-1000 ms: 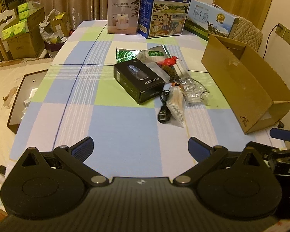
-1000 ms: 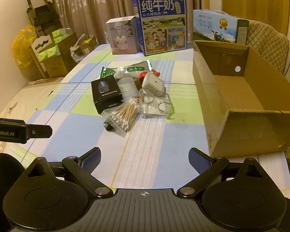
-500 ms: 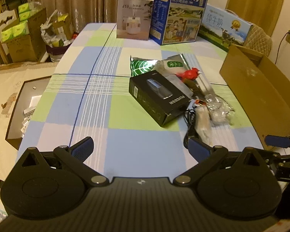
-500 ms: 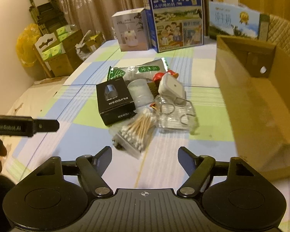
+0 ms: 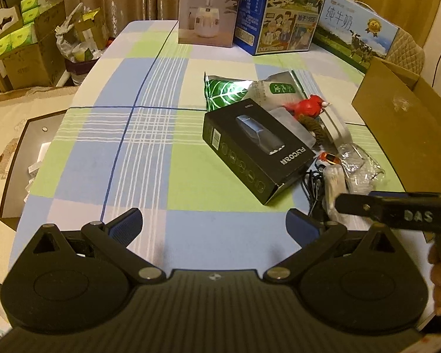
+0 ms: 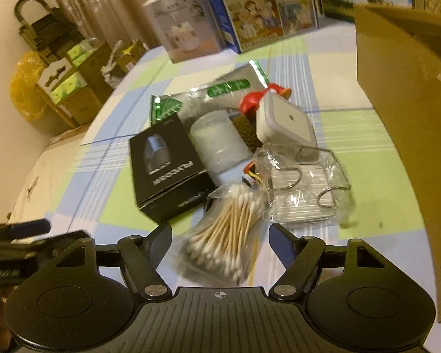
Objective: Organize objects
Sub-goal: 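Grasp the cotton swab bag with the right tool while the left tool grasps the black USB cable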
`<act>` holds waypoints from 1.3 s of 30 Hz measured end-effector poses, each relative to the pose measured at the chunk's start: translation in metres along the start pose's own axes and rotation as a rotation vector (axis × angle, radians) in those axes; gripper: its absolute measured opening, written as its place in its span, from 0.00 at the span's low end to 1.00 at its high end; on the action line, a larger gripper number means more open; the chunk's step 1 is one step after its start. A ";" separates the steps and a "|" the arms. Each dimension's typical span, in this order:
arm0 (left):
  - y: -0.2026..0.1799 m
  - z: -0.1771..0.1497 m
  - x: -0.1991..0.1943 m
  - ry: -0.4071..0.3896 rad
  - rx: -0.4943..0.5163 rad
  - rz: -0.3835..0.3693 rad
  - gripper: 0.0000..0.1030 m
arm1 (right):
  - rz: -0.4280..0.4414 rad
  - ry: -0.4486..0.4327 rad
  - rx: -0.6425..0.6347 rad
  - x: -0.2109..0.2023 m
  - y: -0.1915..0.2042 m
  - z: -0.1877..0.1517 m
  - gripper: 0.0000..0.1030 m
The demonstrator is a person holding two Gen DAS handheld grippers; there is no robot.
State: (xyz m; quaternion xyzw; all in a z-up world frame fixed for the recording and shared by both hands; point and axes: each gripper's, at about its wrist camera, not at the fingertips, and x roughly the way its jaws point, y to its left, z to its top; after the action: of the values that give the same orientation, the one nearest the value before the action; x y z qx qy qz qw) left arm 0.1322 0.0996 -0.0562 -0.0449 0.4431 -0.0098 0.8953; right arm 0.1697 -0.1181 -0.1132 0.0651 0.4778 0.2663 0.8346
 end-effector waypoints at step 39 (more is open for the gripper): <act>-0.103 -0.010 0.070 0.073 0.248 -0.134 0.19 | -0.187 -0.028 -0.274 -0.040 -0.046 -0.053 0.32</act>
State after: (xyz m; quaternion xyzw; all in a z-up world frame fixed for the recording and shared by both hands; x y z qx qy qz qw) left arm 0.1694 -0.0080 -0.1085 0.0371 0.4668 -0.1258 0.8746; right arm 0.1268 -0.1846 -0.1280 -0.0903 0.4292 0.2493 0.8634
